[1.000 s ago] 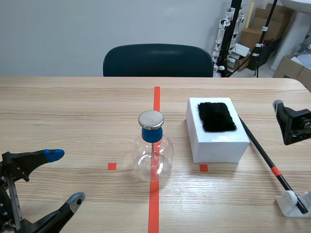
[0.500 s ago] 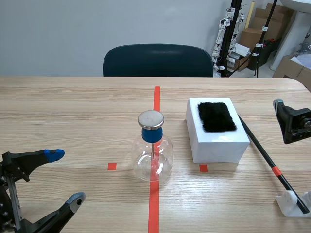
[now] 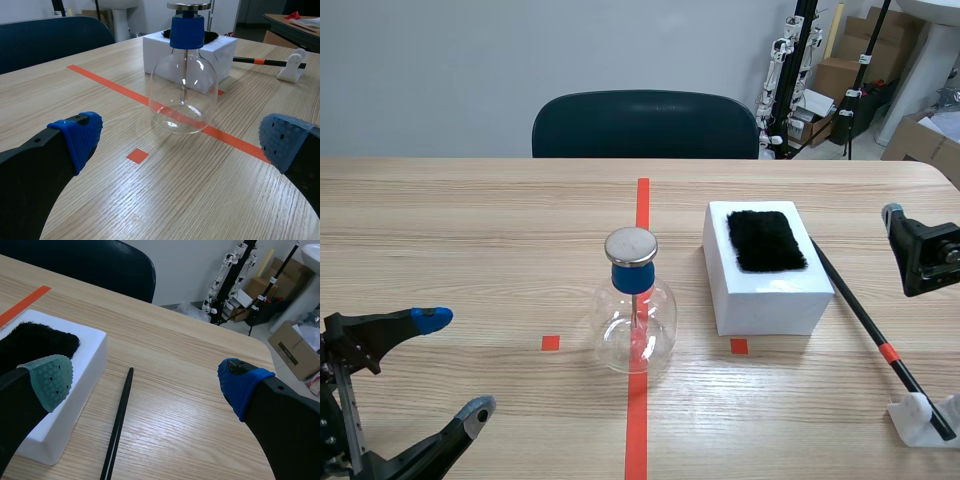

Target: Do the electroscope experiment. put the rod down on the box

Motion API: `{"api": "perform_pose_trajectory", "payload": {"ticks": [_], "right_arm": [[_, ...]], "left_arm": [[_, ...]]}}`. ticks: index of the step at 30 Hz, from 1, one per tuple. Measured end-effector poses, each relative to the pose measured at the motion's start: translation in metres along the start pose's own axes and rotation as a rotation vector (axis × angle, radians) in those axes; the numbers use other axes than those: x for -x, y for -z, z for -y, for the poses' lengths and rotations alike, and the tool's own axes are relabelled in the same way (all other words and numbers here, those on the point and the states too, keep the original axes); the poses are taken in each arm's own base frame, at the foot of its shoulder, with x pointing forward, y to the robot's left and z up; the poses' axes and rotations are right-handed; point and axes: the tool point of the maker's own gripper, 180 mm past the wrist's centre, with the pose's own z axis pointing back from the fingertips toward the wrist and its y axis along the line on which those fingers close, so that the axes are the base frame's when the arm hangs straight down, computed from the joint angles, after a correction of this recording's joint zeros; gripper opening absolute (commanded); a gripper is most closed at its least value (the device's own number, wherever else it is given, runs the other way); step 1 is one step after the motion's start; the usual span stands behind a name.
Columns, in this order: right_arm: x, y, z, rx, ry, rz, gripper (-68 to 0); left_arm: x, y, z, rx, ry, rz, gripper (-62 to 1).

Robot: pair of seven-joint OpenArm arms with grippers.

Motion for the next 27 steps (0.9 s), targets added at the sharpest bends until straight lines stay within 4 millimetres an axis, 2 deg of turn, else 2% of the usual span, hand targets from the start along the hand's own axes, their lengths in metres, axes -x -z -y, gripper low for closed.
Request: {"api": "perform_pose_trajectory", "payload": {"ticks": [8,15,27], "right_arm": [[0.0,0.0,0.0,0.0,0.0,-0.002,-8.4],[0.016,-0.001,0.0,0.0,0.0,-0.09,-8.4],[0.016,-0.001,0.0,0.0,0.0,-0.091,-8.4]], "left_arm": [[0.0,0.0,0.0,0.0,0.0,0.0,1.4],[0.0,0.0,0.0,0.0,0.0,0.0,1.4],[0.0,0.0,0.0,0.0,0.0,0.0,1.4]]}}
